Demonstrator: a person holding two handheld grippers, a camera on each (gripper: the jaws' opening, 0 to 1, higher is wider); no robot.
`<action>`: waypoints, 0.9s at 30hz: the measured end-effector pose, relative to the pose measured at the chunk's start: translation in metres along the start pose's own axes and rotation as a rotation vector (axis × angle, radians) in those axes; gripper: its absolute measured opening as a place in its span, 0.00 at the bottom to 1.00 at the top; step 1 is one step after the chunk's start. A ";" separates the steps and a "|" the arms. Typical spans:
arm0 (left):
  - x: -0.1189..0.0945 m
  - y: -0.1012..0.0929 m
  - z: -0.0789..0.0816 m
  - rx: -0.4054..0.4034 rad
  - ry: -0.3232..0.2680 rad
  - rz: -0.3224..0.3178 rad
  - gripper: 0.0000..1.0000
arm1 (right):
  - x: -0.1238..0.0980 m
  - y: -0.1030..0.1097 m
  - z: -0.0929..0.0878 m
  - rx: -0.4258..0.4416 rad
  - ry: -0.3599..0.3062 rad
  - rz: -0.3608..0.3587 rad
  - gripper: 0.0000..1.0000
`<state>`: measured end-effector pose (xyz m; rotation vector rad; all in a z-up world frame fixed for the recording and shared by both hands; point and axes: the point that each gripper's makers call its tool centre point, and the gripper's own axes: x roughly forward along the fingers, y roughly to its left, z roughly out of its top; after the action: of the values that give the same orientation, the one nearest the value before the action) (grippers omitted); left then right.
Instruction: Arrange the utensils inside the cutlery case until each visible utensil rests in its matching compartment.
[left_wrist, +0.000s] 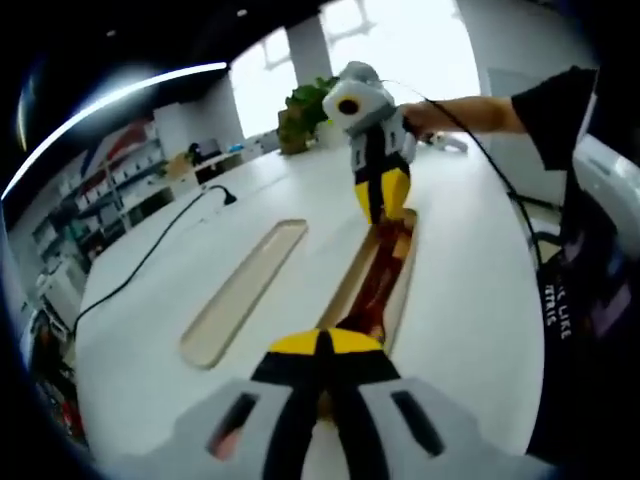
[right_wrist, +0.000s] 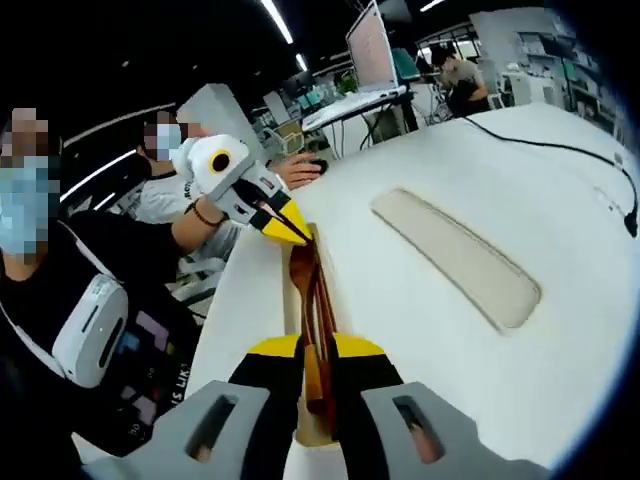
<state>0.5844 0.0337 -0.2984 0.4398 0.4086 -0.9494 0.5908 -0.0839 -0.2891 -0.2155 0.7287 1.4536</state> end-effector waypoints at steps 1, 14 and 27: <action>-0.001 0.002 0.000 0.000 0.000 0.009 0.01 | -0.003 -0.003 0.003 -0.026 -0.012 -0.026 0.09; -0.010 0.043 -0.010 -0.159 -0.007 0.103 0.02 | 0.000 -0.023 0.011 -0.037 -0.128 -0.078 0.12; -0.003 0.091 -0.018 -0.446 -0.042 0.165 0.19 | -0.027 -0.087 0.005 0.076 -0.171 -0.360 0.20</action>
<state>0.6573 0.0914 -0.2961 0.0456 0.5221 -0.6800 0.6763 -0.1156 -0.2951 -0.1527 0.5705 1.0850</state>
